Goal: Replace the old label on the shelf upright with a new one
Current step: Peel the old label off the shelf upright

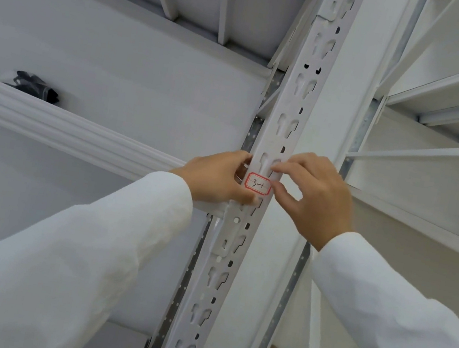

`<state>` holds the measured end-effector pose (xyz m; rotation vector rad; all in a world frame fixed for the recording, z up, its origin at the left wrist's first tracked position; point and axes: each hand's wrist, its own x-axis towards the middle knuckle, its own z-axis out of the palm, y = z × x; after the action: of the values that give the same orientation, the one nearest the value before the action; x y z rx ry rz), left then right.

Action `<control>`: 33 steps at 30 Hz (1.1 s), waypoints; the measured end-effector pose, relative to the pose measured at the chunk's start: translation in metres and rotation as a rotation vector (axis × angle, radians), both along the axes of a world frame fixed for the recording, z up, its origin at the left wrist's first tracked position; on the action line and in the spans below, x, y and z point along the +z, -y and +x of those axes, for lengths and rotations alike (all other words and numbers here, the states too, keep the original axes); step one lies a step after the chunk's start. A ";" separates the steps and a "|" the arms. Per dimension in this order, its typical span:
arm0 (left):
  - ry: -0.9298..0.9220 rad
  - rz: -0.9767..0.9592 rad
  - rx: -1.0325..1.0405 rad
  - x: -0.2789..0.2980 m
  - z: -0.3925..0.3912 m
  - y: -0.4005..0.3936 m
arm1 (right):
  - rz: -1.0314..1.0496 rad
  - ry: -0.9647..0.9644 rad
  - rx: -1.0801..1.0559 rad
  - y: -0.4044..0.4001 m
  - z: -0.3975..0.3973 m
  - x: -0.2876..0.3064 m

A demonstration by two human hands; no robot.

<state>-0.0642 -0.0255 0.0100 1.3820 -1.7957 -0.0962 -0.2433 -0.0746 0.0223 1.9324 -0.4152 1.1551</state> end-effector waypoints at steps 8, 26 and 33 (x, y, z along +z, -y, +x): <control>0.003 -0.008 -0.007 0.000 0.003 0.003 | 0.004 -0.093 -0.022 -0.008 0.017 0.001; 0.002 -0.009 0.016 0.001 0.000 -0.001 | 0.020 -0.079 -0.044 -0.011 0.032 0.002; 0.013 -0.007 -0.003 0.000 0.000 -0.002 | 0.101 -0.002 -0.014 -0.009 0.028 -0.011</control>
<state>-0.0641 -0.0237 0.0100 1.3774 -1.8072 -0.0829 -0.2158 -0.0655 0.0112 2.0143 -0.4934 1.1420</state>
